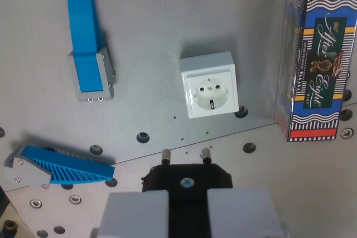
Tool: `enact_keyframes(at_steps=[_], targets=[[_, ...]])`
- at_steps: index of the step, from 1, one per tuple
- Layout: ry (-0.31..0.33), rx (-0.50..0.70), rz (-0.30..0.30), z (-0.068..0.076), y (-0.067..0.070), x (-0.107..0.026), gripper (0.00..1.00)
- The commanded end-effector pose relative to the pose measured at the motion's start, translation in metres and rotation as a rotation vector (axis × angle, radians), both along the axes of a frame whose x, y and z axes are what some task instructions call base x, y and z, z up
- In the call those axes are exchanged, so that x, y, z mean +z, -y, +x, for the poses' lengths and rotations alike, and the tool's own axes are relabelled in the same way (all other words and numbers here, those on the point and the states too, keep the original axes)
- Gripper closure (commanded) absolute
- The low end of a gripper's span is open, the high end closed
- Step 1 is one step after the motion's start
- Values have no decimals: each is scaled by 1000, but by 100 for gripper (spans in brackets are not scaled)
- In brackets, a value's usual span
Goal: Move above the white socket
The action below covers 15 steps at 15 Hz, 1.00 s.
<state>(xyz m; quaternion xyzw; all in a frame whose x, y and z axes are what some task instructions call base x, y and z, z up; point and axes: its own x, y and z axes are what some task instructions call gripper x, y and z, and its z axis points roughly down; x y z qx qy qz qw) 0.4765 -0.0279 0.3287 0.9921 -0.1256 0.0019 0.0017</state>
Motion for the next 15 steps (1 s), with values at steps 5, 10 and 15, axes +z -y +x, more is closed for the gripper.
enact_keyframes(at_steps=[5, 10, 15], targets=[[1, 1, 0, 0, 0, 0, 100], [2, 7, 1, -1, 0, -3, 100], [23, 21, 1, -4, 1, -11, 100]])
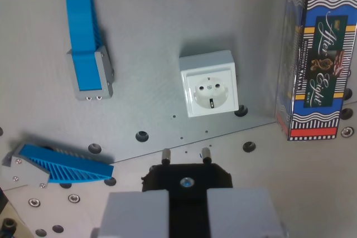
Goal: Move above the white socket
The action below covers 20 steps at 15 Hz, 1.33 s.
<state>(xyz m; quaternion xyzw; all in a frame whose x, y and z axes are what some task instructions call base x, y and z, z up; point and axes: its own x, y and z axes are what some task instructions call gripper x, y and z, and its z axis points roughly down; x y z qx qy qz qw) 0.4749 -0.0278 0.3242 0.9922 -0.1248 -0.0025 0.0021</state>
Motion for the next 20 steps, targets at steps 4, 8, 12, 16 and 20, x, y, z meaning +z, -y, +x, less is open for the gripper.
enact_keyframes(at_steps=[4, 8, 12, 16, 20], targets=[[57, 34, 1, -6, 2, -17, 100], [69, 47, 2, -10, 4, -30, 100], [74, 59, 2, -15, 6, -47, 100], [75, 73, 1, -22, 8, -66, 100], [68, 89, 2, -28, 10, -85, 100]])
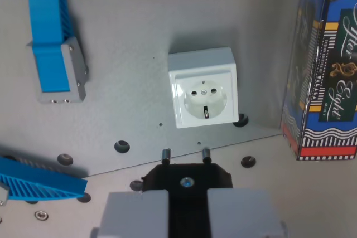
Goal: Move above the white socket
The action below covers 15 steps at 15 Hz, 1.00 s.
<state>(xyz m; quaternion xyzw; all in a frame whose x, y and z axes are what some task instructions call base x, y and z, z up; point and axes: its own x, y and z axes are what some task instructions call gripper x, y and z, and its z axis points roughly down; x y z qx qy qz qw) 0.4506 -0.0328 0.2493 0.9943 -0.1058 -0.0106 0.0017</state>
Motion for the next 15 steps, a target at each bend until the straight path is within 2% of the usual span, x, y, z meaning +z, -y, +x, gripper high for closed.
enact_keyframes(at_steps=[1, 15], targets=[[83, 52, 1, -6, 6, -15, 100], [86, 88, 5, -32, 12, -87, 100]])
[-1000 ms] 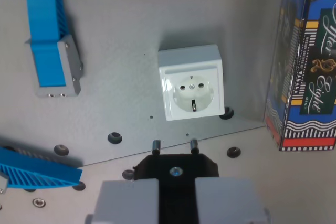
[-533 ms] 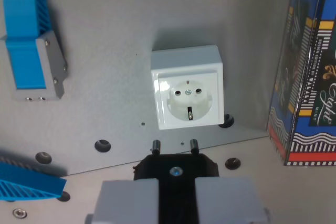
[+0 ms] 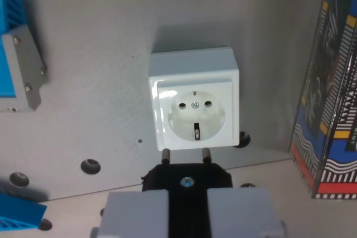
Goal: Move above the white socket
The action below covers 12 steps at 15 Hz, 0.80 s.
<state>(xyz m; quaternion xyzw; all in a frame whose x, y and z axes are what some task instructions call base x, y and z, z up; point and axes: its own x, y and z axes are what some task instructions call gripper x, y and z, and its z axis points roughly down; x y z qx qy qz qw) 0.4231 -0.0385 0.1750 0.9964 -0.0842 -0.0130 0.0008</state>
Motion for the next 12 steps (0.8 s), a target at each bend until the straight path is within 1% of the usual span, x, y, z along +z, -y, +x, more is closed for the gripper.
enact_keyframes(at_steps=[1, 3, 6, 12], targets=[[92, 47, 5, -6, 6, -18, 100], [92, 52, 6, -9, 7, -28, 100], [94, 55, 10, -13, 8, -40, 100], [101, 60, 15, -21, 8, -57, 100]])
